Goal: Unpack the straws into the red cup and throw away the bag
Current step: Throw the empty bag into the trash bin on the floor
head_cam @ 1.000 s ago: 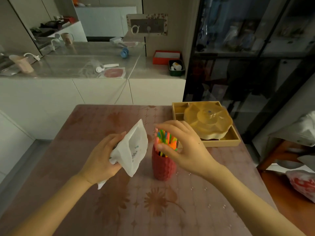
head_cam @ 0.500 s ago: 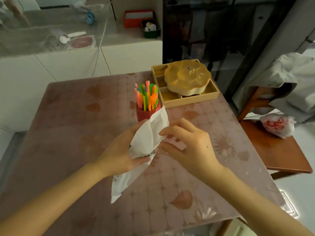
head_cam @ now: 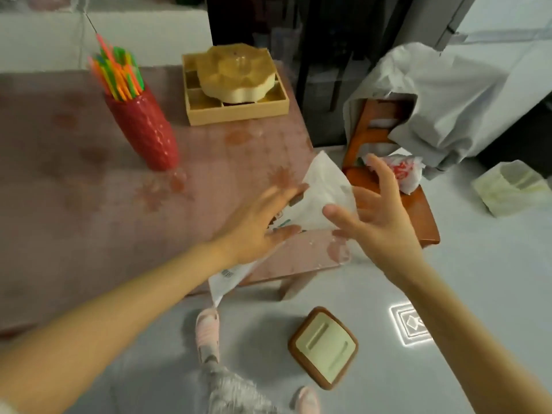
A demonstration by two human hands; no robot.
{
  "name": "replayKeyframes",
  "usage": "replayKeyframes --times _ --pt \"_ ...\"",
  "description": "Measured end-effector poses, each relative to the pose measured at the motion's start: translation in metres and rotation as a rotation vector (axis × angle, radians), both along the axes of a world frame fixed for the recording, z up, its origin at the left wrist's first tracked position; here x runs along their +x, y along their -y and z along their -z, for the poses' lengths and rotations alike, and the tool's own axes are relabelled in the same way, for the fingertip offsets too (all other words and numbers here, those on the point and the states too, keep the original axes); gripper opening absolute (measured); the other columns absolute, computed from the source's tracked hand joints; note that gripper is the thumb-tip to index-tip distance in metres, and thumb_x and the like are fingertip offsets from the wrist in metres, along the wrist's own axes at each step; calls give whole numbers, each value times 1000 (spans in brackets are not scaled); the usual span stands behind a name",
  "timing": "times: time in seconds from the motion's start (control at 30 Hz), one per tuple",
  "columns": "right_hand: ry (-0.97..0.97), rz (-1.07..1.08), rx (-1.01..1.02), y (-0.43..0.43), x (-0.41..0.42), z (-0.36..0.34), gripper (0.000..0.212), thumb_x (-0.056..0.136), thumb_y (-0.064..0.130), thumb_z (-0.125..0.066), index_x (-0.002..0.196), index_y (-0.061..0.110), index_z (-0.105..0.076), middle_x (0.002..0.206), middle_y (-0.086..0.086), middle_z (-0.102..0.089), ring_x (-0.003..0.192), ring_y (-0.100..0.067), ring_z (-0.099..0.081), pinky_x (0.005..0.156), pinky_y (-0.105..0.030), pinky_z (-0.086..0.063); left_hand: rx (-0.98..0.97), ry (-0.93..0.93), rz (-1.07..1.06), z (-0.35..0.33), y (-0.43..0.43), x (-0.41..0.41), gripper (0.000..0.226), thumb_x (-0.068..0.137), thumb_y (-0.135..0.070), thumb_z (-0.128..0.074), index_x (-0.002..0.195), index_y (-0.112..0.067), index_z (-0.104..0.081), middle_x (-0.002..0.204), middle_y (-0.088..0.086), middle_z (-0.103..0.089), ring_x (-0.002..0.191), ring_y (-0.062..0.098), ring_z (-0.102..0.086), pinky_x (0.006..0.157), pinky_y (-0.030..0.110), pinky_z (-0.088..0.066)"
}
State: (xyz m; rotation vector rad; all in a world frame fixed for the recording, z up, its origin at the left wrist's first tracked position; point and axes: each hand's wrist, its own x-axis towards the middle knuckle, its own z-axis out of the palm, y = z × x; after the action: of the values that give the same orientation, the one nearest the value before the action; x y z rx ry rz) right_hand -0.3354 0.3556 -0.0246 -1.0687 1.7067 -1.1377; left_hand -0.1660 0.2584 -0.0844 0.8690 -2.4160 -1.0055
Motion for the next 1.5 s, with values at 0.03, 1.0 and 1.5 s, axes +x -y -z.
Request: replayKeyframes --times 0.03,1.0,1.5 --pt "-50 63 36 -13 -15 4 84 76 37 -72 142 40 -20 134 3 -54 101 -17 -66 72 -35 -61 -4 38 25 10 -17 -20 59 86 -37 -58 136 -37 -28 123 -2 -46 110 14 -44 93 35 -43" --pt "-349 339 -26 -140 -197 475 15 85 5 -63 98 11 -69 84 8 -66 72 7 -57 70 -7 -44 730 876 -104 575 -259 -152 105 67 -75 -52 142 -9 -21 142 12 -41 127 29 -42 100 37 -38" --pt "-605 -678 -74 -94 -165 569 22 77 -5 -55 81 8 -73 72 -7 -74 59 -22 -63 58 -22 -51 306 802 -86 599 -289 -134 86 63 -76 -45 125 -15 -41 130 7 -49 118 25 -42 99 39 -27"
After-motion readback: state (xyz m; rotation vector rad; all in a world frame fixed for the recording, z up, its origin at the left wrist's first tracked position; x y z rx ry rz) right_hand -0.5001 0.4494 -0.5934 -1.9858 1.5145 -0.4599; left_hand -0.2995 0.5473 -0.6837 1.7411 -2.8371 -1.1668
